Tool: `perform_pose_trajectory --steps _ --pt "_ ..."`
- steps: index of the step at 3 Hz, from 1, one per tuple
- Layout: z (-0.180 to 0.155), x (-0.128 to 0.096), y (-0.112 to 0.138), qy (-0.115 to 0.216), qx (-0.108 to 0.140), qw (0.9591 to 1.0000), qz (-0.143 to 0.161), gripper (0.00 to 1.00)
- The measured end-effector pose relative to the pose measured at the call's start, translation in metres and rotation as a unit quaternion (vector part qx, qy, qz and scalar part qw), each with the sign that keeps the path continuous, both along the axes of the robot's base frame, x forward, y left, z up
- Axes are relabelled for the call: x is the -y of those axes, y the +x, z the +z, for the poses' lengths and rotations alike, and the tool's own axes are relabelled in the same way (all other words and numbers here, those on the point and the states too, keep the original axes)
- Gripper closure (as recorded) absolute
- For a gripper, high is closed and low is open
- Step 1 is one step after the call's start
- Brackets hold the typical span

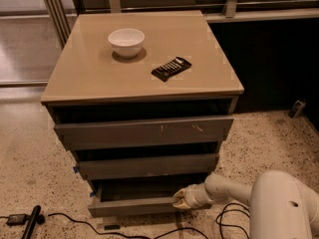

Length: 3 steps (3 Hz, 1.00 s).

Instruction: Open bottom drawer

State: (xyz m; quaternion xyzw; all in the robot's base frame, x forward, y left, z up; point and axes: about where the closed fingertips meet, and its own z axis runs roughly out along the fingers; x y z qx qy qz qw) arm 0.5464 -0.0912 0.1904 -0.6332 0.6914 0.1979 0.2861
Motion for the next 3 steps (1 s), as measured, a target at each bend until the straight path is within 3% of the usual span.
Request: perform_pose_trajectory --steps 2,3 --pt "0.0000 0.0000 0.0000 0.000 0.000 1.0000 0.000 0.01" --pt "0.0000 -0.0001 0.0000 0.000 0.000 1.0000 0.000 1.00"
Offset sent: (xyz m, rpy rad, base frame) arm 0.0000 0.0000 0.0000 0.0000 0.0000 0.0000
